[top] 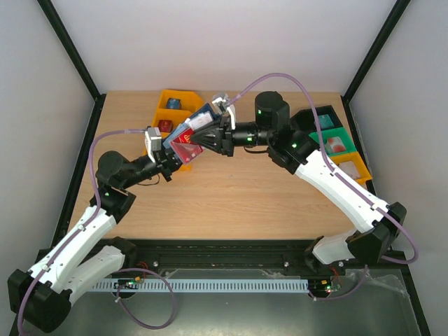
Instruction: Take the credit cards out of the card holder
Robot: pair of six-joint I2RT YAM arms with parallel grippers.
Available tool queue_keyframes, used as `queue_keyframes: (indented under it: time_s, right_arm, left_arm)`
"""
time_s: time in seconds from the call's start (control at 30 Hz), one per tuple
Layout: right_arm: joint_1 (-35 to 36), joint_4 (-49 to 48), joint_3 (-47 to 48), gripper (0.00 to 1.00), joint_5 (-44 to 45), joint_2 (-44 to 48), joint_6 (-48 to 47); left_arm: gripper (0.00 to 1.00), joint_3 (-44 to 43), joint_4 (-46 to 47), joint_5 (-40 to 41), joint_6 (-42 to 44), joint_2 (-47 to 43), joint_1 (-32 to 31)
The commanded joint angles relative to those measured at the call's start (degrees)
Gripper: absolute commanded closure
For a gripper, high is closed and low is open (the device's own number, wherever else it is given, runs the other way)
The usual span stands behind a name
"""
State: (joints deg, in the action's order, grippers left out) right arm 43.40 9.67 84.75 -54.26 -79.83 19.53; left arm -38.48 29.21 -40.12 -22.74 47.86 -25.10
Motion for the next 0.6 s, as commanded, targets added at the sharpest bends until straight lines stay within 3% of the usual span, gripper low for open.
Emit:
queue_keyframes:
  time_s: [0.0, 0.13, 0.57]
  right_arm:
    - [0.5, -4.0, -0.5, 0.86, -4.3, -0.6, 2.0]
    - [0.5, -3.4, -0.3, 0.98, -4.7, -0.7, 1.7]
    - [-3.3, -3.4, -0.9, 0.98, -5.5, 2.4, 0.8]
  left_arm:
    - [0.98, 0.2, 3.3, -0.4, -1.2, 0.1, 0.1]
    - [0.98, 0.2, 2.7, -0.2, -2.0, 0.2, 0.1]
    - [0.98, 0.6, 2.7, -1.1, -2.3, -0.5, 0.1]
